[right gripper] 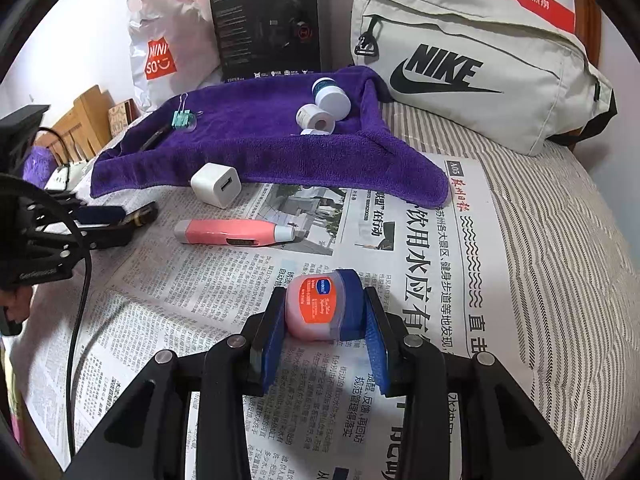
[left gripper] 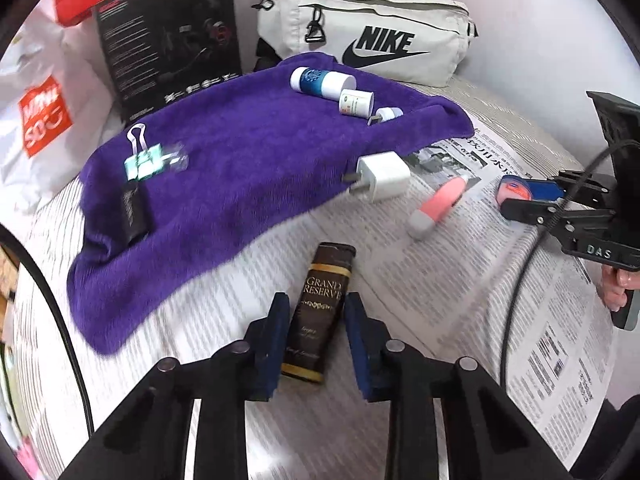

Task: Organize rigid objects
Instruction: 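Grasp the Grand Reserve bottle with the left tool and lift it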

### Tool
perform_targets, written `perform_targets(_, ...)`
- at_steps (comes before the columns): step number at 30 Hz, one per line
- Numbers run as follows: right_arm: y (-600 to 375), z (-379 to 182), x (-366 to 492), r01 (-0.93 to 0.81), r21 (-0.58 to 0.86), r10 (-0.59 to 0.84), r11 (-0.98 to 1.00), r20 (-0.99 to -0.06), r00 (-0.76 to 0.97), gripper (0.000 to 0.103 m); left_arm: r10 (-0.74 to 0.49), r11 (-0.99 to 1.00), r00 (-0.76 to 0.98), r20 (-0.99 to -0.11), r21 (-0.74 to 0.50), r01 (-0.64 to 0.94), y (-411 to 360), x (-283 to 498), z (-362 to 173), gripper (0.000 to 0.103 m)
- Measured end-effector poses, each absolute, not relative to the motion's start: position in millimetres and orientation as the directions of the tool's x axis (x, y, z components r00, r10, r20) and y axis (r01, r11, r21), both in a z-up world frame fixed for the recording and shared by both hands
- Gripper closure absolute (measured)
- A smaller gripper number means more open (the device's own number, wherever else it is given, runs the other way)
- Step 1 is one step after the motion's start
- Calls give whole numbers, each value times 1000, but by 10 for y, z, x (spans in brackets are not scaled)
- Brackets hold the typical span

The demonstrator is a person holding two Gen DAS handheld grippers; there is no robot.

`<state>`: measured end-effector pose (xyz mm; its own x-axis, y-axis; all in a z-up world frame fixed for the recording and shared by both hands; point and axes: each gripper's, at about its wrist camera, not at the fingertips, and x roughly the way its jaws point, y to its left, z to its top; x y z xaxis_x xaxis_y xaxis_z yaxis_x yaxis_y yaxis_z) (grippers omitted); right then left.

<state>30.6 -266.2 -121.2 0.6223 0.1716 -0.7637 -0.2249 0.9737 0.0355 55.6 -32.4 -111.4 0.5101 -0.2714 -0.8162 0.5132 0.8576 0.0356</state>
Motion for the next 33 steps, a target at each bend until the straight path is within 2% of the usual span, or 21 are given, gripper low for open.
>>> perform_targets(9, -2654, -1215, 301, -225, 20, 160, 974, -764, 625, 66, -277, 897, 569, -775, 5, 443, -265, 460, -1145, 75)
perform_targets(15, -2650, -1217, 302, -226, 20, 161, 974, -764, 625, 65, -249, 902, 582, -774, 33, 430, -311, 448, -1142, 71)
perform_targets(28, -2635, -1224, 300, -226, 4, 149, 974, -764, 628, 66, -264, 903, 576, -774, 12, 430, -276, 461, -1137, 71)
perform_targets(33, -2633, -1225, 301, -227, 2, 148, 974, -764, 628, 66, -279, 895, 566, -776, 3, 446, -293, 455, -1136, 63)
